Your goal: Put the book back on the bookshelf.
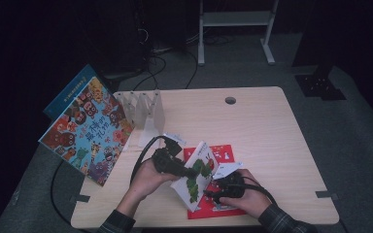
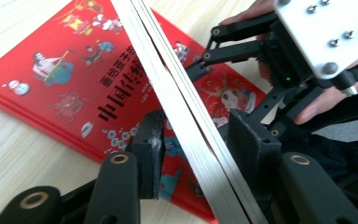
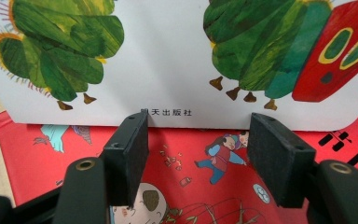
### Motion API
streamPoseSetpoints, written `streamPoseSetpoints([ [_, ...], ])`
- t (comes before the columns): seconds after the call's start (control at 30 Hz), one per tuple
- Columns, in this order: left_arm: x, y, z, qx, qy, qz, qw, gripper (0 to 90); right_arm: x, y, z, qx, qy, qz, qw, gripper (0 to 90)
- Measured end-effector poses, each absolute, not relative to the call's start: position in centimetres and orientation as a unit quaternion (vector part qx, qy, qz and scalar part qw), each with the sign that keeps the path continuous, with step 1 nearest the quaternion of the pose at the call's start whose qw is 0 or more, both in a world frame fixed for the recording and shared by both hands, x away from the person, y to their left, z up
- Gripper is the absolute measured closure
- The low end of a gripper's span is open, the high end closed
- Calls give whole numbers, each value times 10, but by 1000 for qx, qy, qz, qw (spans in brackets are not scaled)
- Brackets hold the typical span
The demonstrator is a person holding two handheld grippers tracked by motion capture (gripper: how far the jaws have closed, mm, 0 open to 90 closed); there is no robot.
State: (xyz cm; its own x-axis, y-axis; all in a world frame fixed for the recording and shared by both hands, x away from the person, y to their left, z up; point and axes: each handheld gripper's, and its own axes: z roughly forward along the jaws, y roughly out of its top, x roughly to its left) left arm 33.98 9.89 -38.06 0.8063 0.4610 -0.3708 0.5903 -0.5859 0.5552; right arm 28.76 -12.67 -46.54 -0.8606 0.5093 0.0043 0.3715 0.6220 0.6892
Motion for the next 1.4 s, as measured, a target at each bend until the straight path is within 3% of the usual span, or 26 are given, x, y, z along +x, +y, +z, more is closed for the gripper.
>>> streamPoseSetpoints([
  [0.37,346,97,-374,892,310,-77,321,702,292,-134,-465,239,896,360,103,361],
  [0.63,347,95,-365,901,299,-51,310,760,307,-171,-456,284,869,388,119,321],
  [0.97,346,98,-360,904,295,-30,307,761,337,-220,-463,358,844,375,138,290],
  [1.4,348,120,-349,896,310,-7,317,761,353,-241,-476,392,840,340,156,288],
])
